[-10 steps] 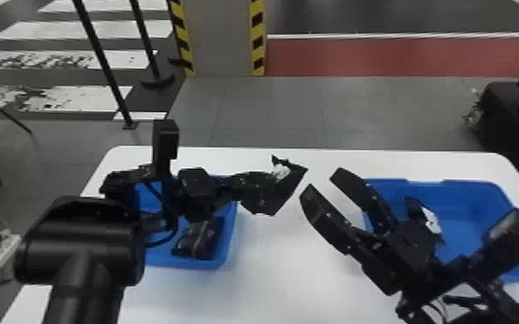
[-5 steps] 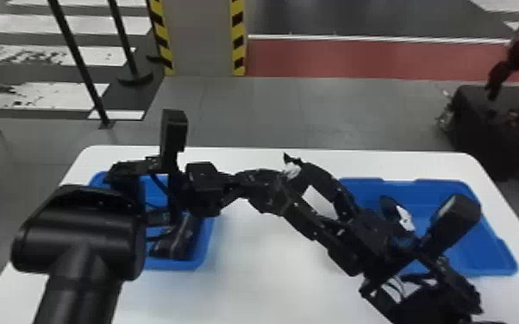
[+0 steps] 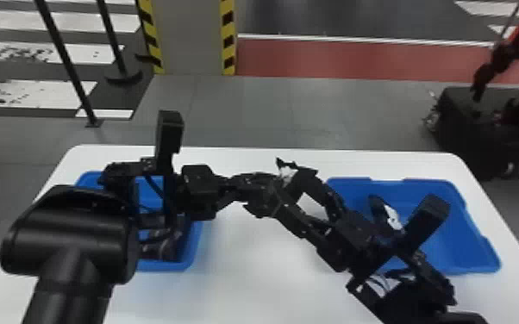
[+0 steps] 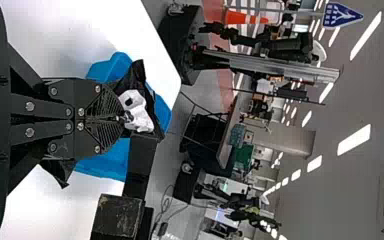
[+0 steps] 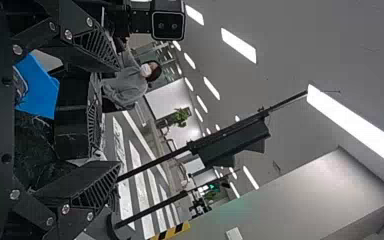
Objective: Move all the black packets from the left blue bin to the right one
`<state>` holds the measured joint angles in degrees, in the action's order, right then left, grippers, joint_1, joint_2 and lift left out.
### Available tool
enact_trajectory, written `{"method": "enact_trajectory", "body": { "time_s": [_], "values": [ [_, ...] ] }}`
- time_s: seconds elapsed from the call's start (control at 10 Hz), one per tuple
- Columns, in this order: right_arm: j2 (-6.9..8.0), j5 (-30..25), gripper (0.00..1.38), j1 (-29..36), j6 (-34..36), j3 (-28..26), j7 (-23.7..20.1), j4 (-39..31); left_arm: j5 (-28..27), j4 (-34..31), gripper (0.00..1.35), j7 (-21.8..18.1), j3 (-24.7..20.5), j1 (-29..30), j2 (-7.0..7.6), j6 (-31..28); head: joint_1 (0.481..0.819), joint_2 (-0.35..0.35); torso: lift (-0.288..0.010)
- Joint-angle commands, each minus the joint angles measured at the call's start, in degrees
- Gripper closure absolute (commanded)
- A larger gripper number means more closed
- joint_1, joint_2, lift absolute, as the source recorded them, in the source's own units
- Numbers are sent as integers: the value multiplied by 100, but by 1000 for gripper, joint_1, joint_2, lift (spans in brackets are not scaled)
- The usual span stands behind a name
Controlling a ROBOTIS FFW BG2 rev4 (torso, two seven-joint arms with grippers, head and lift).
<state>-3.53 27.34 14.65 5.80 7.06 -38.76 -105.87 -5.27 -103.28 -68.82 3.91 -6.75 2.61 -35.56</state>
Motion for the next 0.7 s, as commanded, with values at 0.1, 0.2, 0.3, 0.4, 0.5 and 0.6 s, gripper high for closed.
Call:
{"method": "enact_trajectory", "body": {
  "time_s": [0.1, 0.2, 0.3, 0.4, 0.5, 0.6],
  "values": [
    [-8, 9, 331, 53, -130, -108, 17, -262, -97, -1, 1205, 0, -92, 42, 12, -58, 695, -27, -110],
    [-8, 9, 331, 53, -158, -170, 26, -403, -158, -1, 1205, 0, -162, 84, 21, -100, 695, -28, -110],
    [-8, 9, 331, 67, -186, -205, 35, -501, -194, -1, 1205, 0, -232, 141, 21, -128, 695, -26, -110],
    [-17, 0, 331, 81, -186, -223, 70, -473, -158, -1, 1205, 0, -259, 197, 29, -142, 695, -24, -110],
    [-17, 9, 331, 95, -186, -231, 88, -347, -97, -1, 1205, -18, -224, 197, 29, -114, 695, -21, -110],
    [-17, 9, 331, 25, -186, -231, 96, -65, 0, -1, 1205, 0, -136, 183, 21, -114, 695, -23, -110]
  ]
}}
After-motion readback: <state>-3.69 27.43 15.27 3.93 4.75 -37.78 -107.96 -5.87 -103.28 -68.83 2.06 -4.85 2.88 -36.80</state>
